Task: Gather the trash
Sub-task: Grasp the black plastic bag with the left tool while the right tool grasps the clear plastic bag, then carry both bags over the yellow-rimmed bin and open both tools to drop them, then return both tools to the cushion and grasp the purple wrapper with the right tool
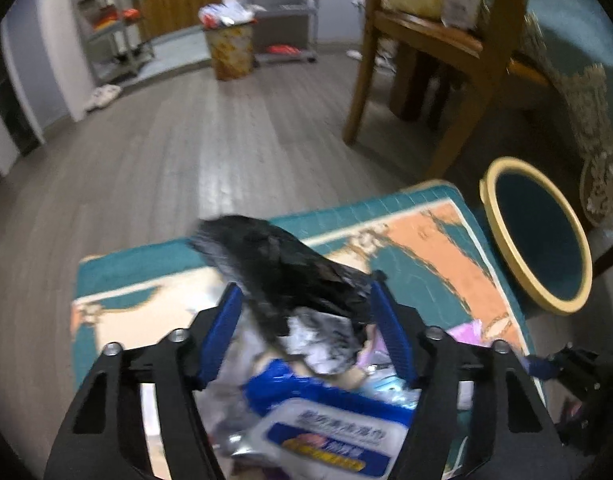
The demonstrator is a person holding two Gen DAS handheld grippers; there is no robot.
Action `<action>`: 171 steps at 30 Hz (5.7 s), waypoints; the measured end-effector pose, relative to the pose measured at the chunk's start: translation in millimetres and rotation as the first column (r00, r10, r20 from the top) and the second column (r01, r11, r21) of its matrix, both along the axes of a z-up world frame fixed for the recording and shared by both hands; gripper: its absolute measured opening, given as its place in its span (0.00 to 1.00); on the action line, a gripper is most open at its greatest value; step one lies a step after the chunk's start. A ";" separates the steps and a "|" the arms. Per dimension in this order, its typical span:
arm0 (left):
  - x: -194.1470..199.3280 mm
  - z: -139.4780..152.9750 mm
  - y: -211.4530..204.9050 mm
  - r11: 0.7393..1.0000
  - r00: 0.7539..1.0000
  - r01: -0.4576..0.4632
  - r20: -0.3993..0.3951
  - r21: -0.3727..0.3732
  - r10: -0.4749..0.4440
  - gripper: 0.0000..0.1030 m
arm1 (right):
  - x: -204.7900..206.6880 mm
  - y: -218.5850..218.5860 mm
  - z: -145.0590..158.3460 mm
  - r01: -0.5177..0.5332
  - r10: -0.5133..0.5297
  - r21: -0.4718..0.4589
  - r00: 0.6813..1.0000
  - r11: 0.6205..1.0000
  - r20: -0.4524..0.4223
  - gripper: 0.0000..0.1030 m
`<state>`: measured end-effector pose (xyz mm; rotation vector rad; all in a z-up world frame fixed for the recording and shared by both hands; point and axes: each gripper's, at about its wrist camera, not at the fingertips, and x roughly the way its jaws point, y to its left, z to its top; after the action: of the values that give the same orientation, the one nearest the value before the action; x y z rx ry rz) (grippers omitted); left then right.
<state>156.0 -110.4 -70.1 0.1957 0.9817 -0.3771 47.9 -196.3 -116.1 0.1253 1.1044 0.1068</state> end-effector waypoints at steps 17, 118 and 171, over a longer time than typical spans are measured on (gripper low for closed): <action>-26.7 43.6 7.9 0.999 0.995 0.031 0.091 0.018 -0.032 0.02 | -27.6 0.2 65.0 -0.019 0.015 0.032 0.993 0.999 0.119 0.14; -97.3 100.3 -103.1 0.971 0.942 0.235 0.254 -0.035 -0.219 0.89 | -37.3 -184.0 131.3 0.350 -0.360 0.082 0.904 0.933 0.233 0.94; -40.4 -40.8 112.0 0.981 0.998 -0.014 -0.053 0.195 0.025 0.44 | 43.4 10.3 -23.1 -0.072 0.068 -0.056 0.995 0.996 -0.066 0.42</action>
<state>115.6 1.6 -110.9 0.3540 1.0750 -0.2692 91.3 -186.0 -139.3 0.0377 1.1749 0.1341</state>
